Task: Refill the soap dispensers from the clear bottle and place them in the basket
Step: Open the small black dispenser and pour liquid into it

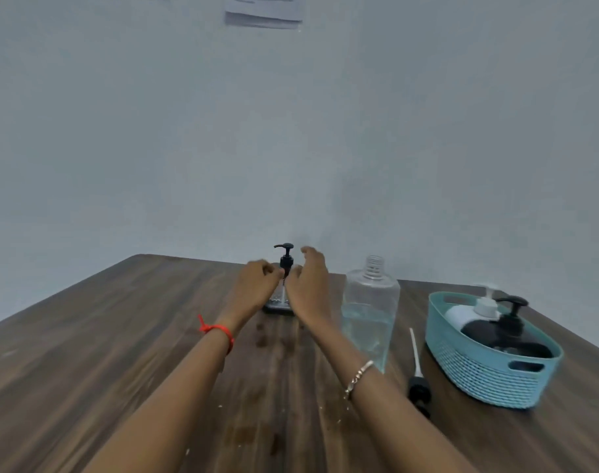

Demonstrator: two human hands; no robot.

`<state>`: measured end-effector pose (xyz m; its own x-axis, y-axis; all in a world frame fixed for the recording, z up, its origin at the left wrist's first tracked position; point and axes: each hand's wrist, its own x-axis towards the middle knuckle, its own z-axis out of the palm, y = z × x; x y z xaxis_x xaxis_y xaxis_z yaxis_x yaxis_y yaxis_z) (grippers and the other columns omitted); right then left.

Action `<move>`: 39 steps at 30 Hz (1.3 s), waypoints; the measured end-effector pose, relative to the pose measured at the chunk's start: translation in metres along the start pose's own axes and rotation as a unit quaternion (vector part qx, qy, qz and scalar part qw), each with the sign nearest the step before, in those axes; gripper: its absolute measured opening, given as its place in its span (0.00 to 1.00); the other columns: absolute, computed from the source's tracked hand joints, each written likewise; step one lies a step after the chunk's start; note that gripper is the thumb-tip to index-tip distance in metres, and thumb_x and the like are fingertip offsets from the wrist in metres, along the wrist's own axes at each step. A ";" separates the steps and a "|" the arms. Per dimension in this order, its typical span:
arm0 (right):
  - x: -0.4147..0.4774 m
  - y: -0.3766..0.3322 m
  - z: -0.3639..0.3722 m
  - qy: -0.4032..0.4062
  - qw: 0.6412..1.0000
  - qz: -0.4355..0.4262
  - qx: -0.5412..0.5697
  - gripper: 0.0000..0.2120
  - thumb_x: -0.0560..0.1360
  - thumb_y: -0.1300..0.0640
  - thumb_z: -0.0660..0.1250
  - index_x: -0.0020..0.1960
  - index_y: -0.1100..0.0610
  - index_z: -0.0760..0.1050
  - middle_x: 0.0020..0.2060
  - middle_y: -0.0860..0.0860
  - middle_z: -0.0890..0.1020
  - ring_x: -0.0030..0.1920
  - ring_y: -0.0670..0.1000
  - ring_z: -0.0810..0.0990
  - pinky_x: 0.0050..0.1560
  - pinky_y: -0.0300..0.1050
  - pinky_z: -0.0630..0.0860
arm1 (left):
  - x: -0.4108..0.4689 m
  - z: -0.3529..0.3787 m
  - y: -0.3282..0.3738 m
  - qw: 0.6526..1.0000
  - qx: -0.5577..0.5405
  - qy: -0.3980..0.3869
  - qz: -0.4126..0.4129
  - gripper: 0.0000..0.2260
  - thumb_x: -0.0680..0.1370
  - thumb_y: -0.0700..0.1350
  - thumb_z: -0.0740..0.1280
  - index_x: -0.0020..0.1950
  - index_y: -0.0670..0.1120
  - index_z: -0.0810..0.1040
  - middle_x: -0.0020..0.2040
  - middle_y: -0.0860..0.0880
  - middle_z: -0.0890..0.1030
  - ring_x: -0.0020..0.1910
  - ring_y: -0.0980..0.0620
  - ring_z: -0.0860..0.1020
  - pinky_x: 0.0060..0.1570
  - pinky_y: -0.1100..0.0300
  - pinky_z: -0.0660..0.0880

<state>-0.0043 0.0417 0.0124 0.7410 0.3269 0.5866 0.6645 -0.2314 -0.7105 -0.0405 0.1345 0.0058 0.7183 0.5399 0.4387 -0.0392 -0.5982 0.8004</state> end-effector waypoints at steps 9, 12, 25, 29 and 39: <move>0.038 0.082 0.057 -0.049 0.974 0.206 -0.077 0.36 0.75 0.60 0.62 0.75 0.63 0.46 0.74 0.62 0.53 0.74 0.62 0.54 0.72 0.51 0.54 | 0.060 0.046 -0.102 0.991 0.015 -0.069 -0.113 0.17 0.69 0.49 0.69 0.50 0.38 0.74 0.50 0.42 0.78 0.53 0.41 0.77 0.50 0.52 0.75; 0.049 0.095 0.071 -0.048 0.974 0.219 -0.040 0.39 0.75 0.56 0.65 0.76 0.60 0.44 0.74 0.61 0.53 0.74 0.61 0.54 0.72 0.51 0.54 | 0.091 0.065 -0.146 0.991 -0.036 -0.063 -0.108 0.38 0.62 0.60 0.68 0.67 0.40 0.68 0.65 0.42 0.75 0.63 0.44 0.74 0.64 0.46 0.70; 0.043 0.076 0.073 -0.026 0.981 0.194 -0.005 0.29 0.75 0.59 0.61 0.73 0.58 0.53 0.67 0.60 0.67 0.66 0.61 0.67 0.65 0.58 0.68 | 0.067 0.038 -0.097 0.989 -0.100 -0.064 -0.093 0.34 0.68 0.56 0.72 0.67 0.40 0.67 0.62 0.49 0.76 0.61 0.48 0.75 0.65 0.52 0.69; 0.030 0.055 0.052 -0.080 0.977 0.195 -0.022 0.30 0.75 0.54 0.59 0.74 0.54 0.51 0.68 0.60 0.65 0.67 0.62 0.65 0.66 0.58 0.65 | 0.046 0.021 -0.072 0.982 -0.133 -0.083 -0.108 0.20 0.75 0.40 0.68 0.63 0.44 0.65 0.45 0.51 0.75 0.46 0.50 0.76 0.44 0.59 0.74; -0.008 0.002 -0.013 -0.041 0.994 0.079 -0.064 0.18 0.66 0.44 0.72 0.31 0.57 0.71 0.31 0.54 0.76 0.39 0.56 0.77 0.38 0.46 0.70 | -0.033 -0.011 -0.023 0.979 -0.147 -0.118 -0.073 0.15 0.74 0.35 0.68 0.57 0.41 0.66 0.43 0.51 0.71 0.40 0.57 0.74 0.35 0.64 0.73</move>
<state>-0.0074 0.0268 0.0113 0.8307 0.3487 0.4341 0.5506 -0.3992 -0.7331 -0.0715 0.1370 -0.0226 0.8706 0.4340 0.2316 -0.0970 -0.3102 0.9457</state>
